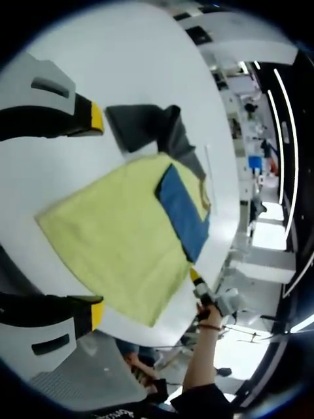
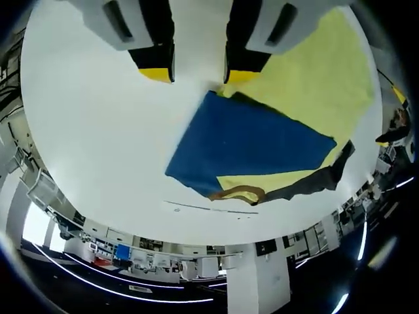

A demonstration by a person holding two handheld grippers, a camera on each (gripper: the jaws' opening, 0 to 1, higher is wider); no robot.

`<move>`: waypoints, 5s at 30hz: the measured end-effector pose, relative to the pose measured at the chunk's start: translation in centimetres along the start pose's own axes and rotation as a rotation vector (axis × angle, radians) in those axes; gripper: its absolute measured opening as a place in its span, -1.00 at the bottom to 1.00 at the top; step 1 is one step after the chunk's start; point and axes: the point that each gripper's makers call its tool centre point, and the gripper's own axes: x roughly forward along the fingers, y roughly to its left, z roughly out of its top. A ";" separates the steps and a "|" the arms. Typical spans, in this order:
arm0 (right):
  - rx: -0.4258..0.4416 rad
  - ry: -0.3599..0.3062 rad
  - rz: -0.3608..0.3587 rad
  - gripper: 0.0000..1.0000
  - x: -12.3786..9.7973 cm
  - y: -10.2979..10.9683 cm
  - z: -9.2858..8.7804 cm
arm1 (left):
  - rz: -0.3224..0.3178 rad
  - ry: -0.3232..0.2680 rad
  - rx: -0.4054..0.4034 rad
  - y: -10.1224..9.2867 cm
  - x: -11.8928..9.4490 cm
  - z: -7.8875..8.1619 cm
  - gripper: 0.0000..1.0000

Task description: Fold the garment on the visible template until the final outline fits inside the template.

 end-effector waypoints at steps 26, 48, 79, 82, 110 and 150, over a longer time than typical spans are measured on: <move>0.127 -0.020 0.072 -0.89 1.5 1.3 0.5 | 0.013 0.020 -0.013 0.4 -0.1 -0.8 0.89; 0.071 -0.010 -0.034 -1.00 1.1 -0.6 0.4 | 0.015 0.023 -0.010 0.5 0.0 -0.9 0.88; 0.111 0.047 -0.042 -1.00 -0.1 -4.3 -1.5 | 0.028 0.028 -0.002 1.5 0.2 -0.6 0.87; 0.131 0.050 -0.038 -1.00 -0.2 -4.7 -1.7 | 0.031 0.030 -0.001 1.6 0.2 -0.6 0.87; 0.117 0.086 -0.082 -1.00 -1.2 -7.7 -2.9 | 0.061 0.035 -0.007 2.6 0.0 -0.3 0.84; 0.029 -0.171 0.182 0.60 -10.6 1.9 0.9 | 0.184 -0.052 -0.270 9.3 0.8 1.3 0.42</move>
